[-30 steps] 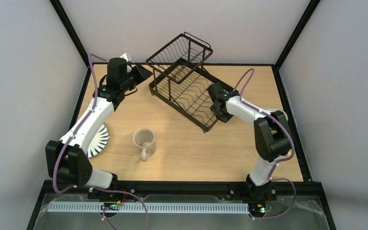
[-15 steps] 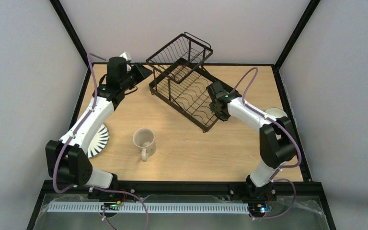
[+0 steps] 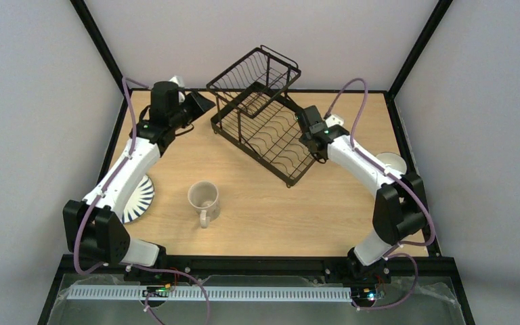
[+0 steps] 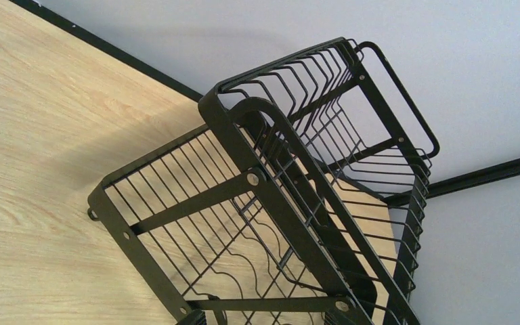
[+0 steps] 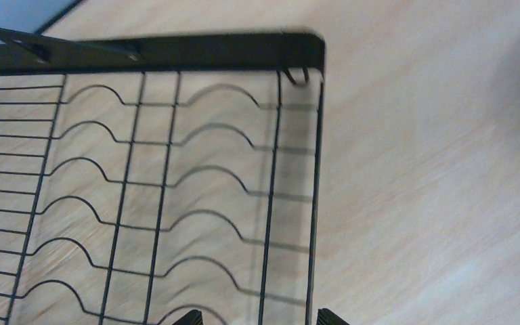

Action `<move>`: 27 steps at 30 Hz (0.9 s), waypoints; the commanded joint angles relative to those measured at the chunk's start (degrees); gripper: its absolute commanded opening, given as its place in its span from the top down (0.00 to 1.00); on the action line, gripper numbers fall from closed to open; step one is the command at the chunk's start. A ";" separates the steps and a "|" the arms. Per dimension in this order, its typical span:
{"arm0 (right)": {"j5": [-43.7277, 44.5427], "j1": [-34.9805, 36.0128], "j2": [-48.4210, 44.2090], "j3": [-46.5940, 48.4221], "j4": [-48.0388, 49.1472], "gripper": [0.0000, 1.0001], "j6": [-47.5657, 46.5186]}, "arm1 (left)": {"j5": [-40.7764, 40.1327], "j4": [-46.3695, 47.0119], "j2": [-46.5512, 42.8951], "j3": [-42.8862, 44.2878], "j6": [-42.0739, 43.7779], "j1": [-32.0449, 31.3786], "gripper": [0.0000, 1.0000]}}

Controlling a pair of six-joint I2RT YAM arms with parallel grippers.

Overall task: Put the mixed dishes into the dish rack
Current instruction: Move to the center of the board.

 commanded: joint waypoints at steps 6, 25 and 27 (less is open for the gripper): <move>13.03 -0.60 5.08 9.35 17.57 0.00 -41.16 | 4.58 -3.06 -3.63 0.52 -0.46 -0.19 0.01; -8.68 -13.53 23.38 20.14 26.01 0.00 -64.97 | 9.69 -3.23 -3.78 -1.14 2.77 -0.11 0.01; -10.91 -14.47 25.01 22.11 25.33 0.00 -64.97 | 9.95 -3.15 -3.34 -0.73 2.61 -0.11 0.01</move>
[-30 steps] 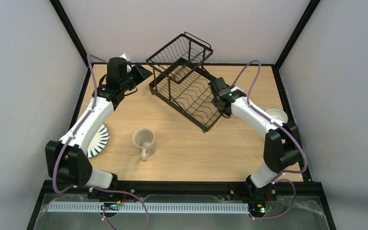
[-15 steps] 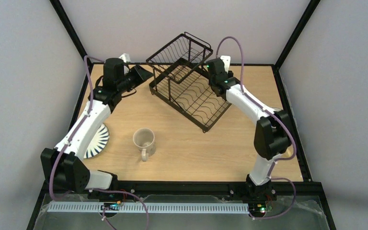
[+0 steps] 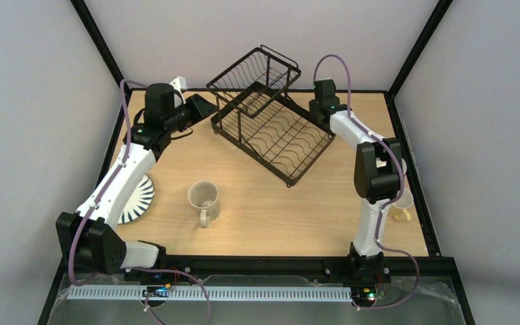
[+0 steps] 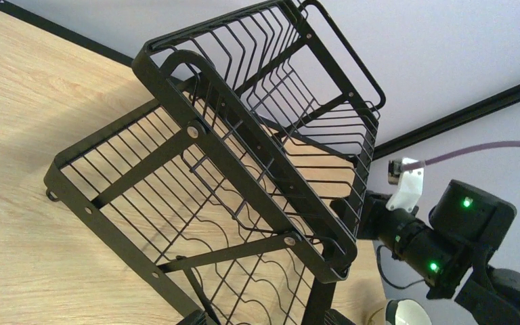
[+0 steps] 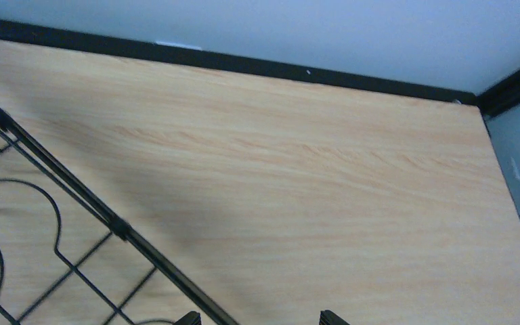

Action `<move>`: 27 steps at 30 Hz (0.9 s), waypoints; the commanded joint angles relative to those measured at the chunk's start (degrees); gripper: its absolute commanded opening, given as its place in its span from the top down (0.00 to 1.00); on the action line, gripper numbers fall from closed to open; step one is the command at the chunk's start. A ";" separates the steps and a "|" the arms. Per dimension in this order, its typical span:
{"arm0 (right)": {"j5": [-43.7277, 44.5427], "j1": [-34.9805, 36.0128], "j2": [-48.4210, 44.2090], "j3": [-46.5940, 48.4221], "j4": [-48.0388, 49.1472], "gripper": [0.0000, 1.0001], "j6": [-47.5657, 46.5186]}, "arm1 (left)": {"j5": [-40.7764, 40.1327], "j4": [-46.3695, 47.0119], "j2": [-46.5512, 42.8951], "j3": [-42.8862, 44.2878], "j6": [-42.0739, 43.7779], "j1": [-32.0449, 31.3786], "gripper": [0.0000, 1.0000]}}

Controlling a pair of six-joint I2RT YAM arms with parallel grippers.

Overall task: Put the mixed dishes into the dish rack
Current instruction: Move to the center of the board.

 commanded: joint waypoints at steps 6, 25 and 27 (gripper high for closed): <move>-12.62 -2.02 7.09 9.92 -1.83 0.00 -4.02 | 1.69 -1.28 1.41 1.15 0.09 -0.11 0.01; -22.91 -4.69 10.52 9.11 -3.73 0.00 -3.56 | 1.56 -2.81 1.13 2.26 -0.53 -0.11 0.01; -23.29 -4.66 10.84 8.72 -3.72 0.01 -3.47 | 1.51 -2.83 0.94 2.30 -0.52 -0.11 0.01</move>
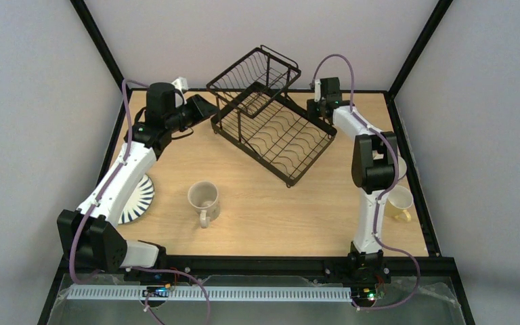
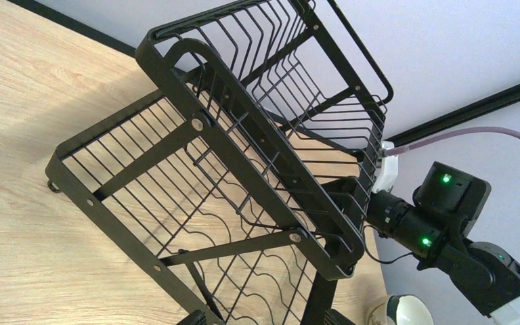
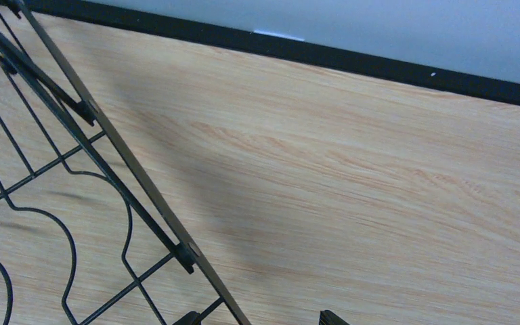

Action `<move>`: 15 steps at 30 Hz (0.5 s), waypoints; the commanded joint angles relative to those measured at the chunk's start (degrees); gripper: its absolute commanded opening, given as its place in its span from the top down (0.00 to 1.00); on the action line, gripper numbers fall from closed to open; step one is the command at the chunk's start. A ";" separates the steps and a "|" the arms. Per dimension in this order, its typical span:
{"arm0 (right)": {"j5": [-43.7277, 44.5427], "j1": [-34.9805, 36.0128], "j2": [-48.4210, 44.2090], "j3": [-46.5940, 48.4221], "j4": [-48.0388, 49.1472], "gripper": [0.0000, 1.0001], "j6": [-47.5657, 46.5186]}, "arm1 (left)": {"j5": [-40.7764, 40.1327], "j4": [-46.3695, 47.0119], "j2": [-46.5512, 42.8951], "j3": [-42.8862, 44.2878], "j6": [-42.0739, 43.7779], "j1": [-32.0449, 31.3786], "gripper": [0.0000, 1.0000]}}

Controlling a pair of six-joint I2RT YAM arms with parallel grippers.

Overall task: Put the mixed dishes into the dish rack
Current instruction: Move to the center of the board.

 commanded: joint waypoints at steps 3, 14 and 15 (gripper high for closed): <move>-2.63 -0.16 2.87 -0.50 -1.75 0.00 0.02 | 0.84 -1.62 -0.22 1.39 -0.36 -0.11 0.01; -3.17 -0.77 6.19 0.52 -2.97 0.24 1.77 | 1.16 -2.27 -0.21 2.00 0.01 0.77 0.01; -2.97 -0.77 6.30 0.61 -3.23 0.31 2.07 | 1.30 -2.35 -0.15 2.06 0.05 0.96 0.01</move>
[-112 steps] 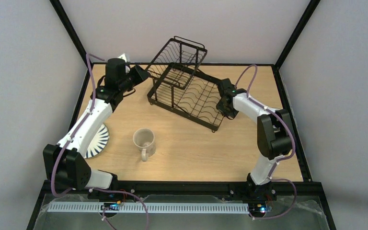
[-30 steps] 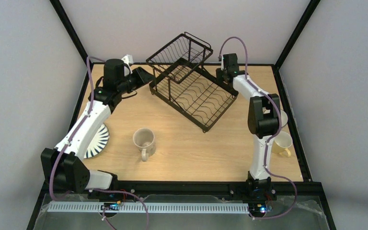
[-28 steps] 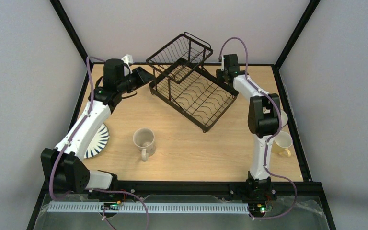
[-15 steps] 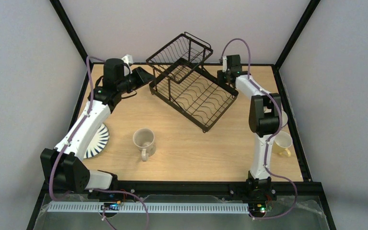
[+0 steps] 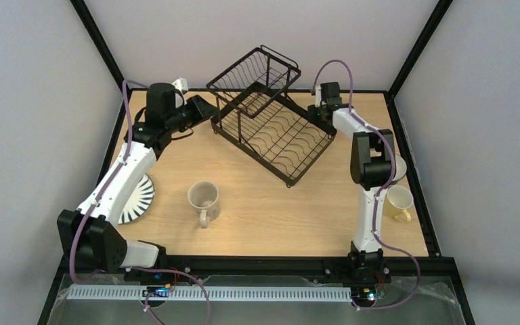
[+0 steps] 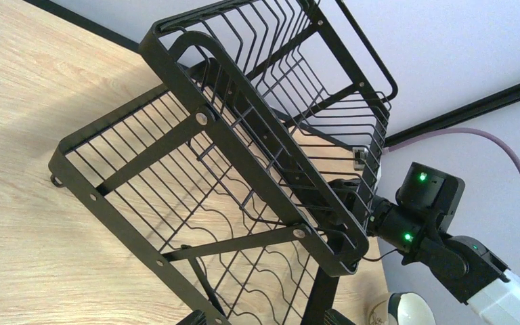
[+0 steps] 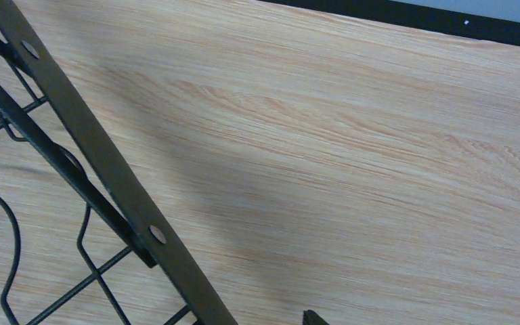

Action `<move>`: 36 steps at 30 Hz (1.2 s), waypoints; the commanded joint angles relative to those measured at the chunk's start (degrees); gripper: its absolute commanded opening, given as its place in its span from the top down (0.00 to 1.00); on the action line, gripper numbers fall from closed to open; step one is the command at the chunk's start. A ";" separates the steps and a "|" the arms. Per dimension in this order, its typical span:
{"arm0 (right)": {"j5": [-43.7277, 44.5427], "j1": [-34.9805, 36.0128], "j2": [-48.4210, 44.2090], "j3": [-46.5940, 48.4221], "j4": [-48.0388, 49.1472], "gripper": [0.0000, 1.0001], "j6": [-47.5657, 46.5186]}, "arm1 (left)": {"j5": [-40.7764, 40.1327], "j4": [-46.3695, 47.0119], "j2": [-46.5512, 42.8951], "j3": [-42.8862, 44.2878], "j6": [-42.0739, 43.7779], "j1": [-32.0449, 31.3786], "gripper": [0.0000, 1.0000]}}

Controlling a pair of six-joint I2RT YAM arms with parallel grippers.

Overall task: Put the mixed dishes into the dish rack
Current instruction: Move to the center of the board.

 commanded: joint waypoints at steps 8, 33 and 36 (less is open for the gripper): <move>-1.41 -0.15 2.73 0.48 -5.70 0.69 3.63 | 2.04 -1.60 0.14 2.07 -0.11 1.63 0.01; -1.17 2.54 -20.29 -24.15 2.14 1.00 9.74 | 2.89 -2.33 -6.22 -4.74 -1.45 1.67 0.01; 0.25 3.56 -22.49 -25.37 1.63 1.00 10.38 | 2.85 -2.32 -7.53 -5.83 -1.66 1.64 0.01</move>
